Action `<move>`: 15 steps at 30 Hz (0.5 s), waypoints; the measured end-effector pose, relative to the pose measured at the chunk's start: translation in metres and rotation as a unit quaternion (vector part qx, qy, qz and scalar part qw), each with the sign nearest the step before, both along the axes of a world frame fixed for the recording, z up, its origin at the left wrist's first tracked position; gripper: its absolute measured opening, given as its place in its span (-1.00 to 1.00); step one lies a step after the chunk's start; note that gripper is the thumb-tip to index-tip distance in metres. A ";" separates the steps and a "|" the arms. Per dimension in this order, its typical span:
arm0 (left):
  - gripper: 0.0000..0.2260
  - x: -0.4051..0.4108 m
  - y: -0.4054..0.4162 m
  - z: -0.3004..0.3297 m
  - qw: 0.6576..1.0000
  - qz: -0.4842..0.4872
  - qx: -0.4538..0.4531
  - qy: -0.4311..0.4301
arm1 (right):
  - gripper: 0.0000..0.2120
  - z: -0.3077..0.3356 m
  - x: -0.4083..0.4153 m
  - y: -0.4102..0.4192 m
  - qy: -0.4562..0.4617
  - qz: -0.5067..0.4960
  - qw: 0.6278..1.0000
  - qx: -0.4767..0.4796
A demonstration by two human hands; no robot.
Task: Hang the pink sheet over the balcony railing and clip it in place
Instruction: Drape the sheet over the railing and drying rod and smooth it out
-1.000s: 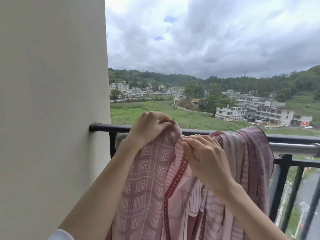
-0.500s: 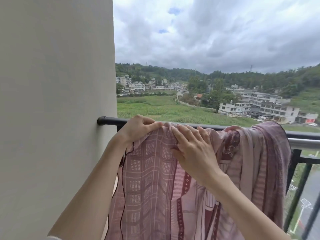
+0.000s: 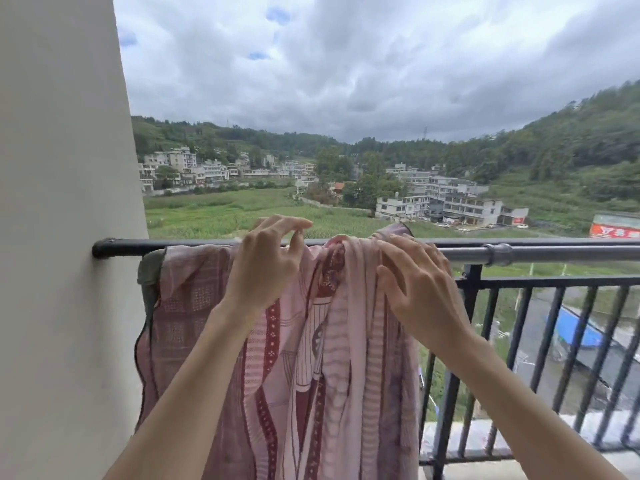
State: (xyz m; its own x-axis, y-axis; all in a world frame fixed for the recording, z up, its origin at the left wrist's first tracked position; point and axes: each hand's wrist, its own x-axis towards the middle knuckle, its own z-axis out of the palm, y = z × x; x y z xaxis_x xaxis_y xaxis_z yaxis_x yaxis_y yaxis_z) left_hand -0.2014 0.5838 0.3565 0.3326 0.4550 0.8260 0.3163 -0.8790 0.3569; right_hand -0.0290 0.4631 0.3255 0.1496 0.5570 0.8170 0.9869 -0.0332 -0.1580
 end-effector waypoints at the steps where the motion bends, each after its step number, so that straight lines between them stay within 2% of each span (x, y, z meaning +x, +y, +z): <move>1: -0.81 0.009 -0.013 -0.004 1.000 -0.011 0.000 0.009 | -0.64 -0.001 0.009 -0.008 0.009 -0.001 1.000 0.003; 5: -0.76 0.060 -0.050 -0.015 0.998 -0.042 -0.024 0.034 | -0.63 0.003 0.051 -0.026 0.024 0.022 0.999 -0.028; 8: -0.63 0.087 -0.056 -0.014 0.996 0.026 -0.072 0.052 | -0.60 0.016 0.072 -0.026 -0.003 0.072 0.995 -0.068; 11: -0.58 0.095 -0.057 -0.019 0.990 0.107 -0.069 0.065 | -0.58 0.031 0.080 -0.016 0.010 0.135 0.984 -0.117; 15: -0.63 0.086 -0.052 -0.022 0.990 0.092 -0.096 0.050 | -0.59 0.053 0.077 0.010 0.024 0.199 0.961 -0.188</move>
State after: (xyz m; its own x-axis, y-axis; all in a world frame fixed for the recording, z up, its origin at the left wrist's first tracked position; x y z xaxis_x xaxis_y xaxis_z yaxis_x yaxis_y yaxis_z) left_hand -0.1156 0.5317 0.3348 0.3057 0.6602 0.6861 0.5066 -0.7229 0.4699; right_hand 0.0477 0.4733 0.3785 -0.1048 0.8326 0.5438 0.9251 0.2823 -0.2540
